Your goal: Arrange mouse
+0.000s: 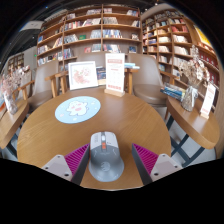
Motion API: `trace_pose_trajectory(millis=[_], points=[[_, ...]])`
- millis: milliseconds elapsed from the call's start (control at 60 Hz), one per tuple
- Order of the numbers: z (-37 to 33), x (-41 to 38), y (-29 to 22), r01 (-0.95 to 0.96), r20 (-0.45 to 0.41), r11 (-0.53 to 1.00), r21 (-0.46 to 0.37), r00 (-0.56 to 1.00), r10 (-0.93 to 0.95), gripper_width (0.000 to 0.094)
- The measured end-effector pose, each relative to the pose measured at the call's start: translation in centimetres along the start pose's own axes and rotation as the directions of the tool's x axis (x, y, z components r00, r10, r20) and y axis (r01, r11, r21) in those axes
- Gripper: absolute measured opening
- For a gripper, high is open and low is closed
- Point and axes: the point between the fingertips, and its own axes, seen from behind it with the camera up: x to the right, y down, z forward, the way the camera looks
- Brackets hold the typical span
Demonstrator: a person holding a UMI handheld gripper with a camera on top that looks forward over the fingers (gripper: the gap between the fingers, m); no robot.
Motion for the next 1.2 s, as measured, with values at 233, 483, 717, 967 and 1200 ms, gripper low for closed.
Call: trace_pose_trajectory(millis=[233,483,717,967,1200], points=[[0.5,-0.7,-0.2,0.009,0.011,1.0,-0.011,1.0,-0.009,0.0575],[-1.2,-1.8,-4.4,-0.001,0.025,1.0,-0.007,1.0,0.001,0.0442],[0.8,-7.5,-15.9,0.002,0.099,0.993,0.118,0.995,-0.014,0.0442],[10.9,-14.6,-15.4,-0.013,0.175,1.0,0.005,0.985,0.012,0.0439],[15.8,-14.8,-12.0,0.007,0.107,0.998,-0.057,0.994,-0.001,0.0444]])
